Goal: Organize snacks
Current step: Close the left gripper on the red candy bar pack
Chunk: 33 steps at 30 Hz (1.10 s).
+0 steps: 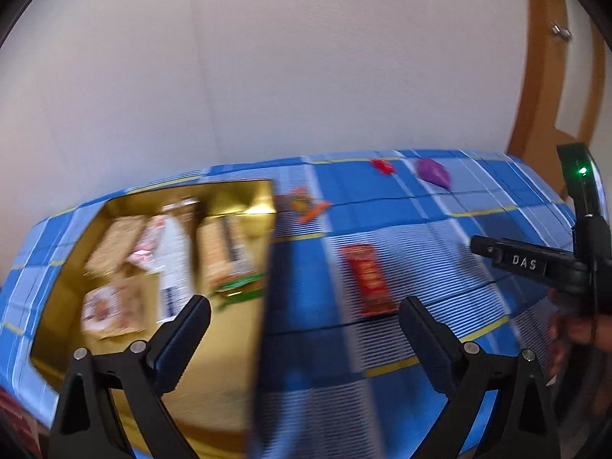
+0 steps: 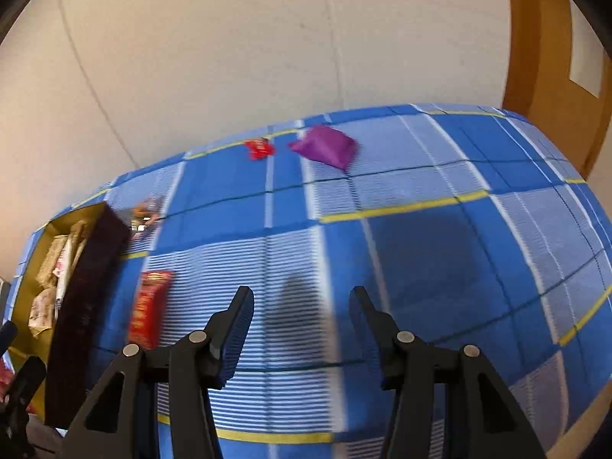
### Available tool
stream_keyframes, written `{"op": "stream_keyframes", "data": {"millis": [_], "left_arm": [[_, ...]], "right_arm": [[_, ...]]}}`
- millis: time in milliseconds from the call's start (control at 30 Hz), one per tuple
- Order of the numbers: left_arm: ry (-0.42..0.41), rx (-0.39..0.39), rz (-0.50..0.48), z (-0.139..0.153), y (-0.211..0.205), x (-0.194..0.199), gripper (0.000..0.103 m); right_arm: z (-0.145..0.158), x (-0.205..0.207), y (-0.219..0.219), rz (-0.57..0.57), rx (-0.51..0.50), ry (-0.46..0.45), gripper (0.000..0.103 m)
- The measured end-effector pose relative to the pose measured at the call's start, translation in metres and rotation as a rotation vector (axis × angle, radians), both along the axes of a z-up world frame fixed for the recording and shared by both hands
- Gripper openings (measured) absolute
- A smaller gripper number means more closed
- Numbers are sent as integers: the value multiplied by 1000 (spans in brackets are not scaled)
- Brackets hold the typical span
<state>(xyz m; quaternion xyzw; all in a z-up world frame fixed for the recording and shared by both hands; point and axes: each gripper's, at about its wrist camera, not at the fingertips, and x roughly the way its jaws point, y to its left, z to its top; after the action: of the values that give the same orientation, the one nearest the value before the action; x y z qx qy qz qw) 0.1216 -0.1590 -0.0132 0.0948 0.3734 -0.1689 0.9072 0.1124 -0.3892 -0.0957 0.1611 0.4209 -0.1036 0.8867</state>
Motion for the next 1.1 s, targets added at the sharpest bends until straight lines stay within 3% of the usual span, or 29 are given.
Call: {"op": "stream_keyframes", "data": {"millis": [100, 233, 300, 433, 533, 700, 933, 1100], "left_arm": [[53, 8, -29, -10, -30, 14, 97], [139, 0, -27, -32, -50, 40, 74], [163, 18, -23, -43, -57, 50, 70], [195, 22, -7, -60, -61, 61, 57], [196, 20, -22, -67, -63, 62, 39], [126, 25, -67, -69, -66, 55, 33], [71, -22, -37, -70, -57, 49, 33], [75, -43, -28, -70, -55, 51, 33]], "right_arm": [[1, -8, -11, -12, 29, -17, 53], [1, -17, -24, -50, 54, -22, 53], [-1, -18, -31, -66, 84, -17, 53], [-6, -20, -41, -90, 132, -10, 53], [-7, -20, -43, -94, 150, -12, 53], [-8, -18, -43, -85, 170, -11, 53], [-7, -17, -40, -64, 179, -22, 53], [-9, -11, -37, -37, 198, -29, 53]]}}
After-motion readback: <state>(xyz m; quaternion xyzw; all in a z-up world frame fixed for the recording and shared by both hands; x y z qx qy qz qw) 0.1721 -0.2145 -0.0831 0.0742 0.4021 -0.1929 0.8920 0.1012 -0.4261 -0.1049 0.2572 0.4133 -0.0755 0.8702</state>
